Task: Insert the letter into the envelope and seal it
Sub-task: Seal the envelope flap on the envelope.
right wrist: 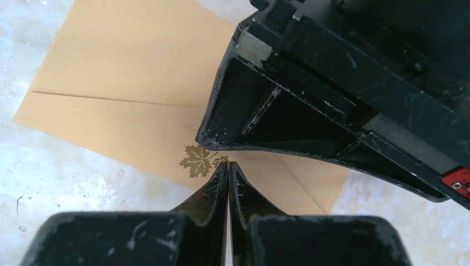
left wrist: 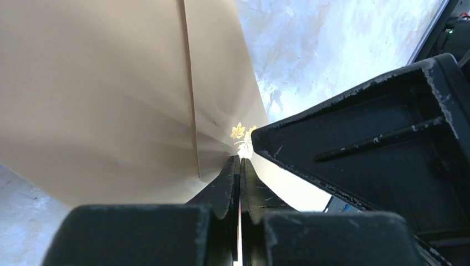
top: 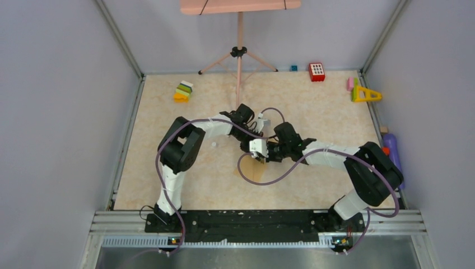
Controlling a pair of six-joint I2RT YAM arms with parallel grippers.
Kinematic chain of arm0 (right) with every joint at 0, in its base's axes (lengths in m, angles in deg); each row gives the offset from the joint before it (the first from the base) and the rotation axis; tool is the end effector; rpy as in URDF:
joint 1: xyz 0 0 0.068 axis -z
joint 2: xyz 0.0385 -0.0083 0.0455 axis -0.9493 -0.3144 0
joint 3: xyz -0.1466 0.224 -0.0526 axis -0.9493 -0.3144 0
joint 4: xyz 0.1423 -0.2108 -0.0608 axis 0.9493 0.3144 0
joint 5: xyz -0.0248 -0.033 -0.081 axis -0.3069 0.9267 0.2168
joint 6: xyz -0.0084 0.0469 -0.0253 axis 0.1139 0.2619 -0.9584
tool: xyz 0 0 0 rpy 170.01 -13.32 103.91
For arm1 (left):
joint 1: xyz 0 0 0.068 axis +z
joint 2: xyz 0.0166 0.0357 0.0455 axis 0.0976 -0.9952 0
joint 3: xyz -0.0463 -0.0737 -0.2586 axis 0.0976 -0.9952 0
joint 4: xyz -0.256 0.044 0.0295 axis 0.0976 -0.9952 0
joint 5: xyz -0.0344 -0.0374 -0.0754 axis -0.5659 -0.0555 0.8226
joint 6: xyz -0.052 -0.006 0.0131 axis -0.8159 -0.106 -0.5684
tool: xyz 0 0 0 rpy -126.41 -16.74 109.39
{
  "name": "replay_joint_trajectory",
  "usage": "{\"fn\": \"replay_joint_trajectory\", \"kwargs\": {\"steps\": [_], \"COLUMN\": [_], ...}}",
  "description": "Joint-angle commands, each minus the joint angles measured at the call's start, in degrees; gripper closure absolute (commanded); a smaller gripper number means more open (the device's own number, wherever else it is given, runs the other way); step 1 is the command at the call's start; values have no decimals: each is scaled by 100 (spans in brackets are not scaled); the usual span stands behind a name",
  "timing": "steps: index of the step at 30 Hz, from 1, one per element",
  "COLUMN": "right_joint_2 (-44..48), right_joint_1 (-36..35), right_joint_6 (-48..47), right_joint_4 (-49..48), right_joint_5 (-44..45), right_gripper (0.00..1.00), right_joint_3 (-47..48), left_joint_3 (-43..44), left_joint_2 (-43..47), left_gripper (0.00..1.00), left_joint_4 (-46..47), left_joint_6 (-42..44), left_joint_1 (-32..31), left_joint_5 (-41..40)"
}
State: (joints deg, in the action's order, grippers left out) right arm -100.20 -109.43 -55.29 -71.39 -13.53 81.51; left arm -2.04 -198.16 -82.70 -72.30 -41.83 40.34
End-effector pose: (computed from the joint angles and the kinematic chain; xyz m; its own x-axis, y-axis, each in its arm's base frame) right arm 0.2242 0.1924 0.1601 0.2158 -0.7262 -0.6528 -0.9535 -0.0128 -0.3010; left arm 0.3194 -0.2634 0.1350 -0.7901 0.5175 -0.3285 0.5886 0.4906 -0.6426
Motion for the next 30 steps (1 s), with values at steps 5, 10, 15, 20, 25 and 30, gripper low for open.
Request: {"fn": "replay_joint_trajectory", "kwargs": {"steps": [5, 10, 15, 20, 25, 30], "right_joint_2": [206, -36, -279, -529, -693, -768], "right_joint_1": [-151, -237, -414, -524, -592, -617], "right_joint_6": [-119, -406, -752, -1066, -1302, -1385], "right_joint_4": [-877, -1072, -1251, -1223, -1311, -1274], "right_joint_5": [236, 467, 891, 1259, 1601, 1745], "right_gripper": [100, 100, 100, 100, 100, 100], "right_joint_3": [-229, -269, -295, -271, -328, -342], "left_joint_3": [151, 102, 161, 157, 113, 151], "left_joint_2": [-310, -262, -329, -339, -259, -256], "left_gripper": [100, 100, 100, 100, 100, 100], "left_joint_4": [-192, -182, -344, -411, -407, -540], "left_joint_6": [70, 199, 328, 492, 573, 718], "left_joint_1": [-37, -34, -34, -25, -20, -19], "left_joint_5": [-821, -607, -567, -548, -422, -335]}}
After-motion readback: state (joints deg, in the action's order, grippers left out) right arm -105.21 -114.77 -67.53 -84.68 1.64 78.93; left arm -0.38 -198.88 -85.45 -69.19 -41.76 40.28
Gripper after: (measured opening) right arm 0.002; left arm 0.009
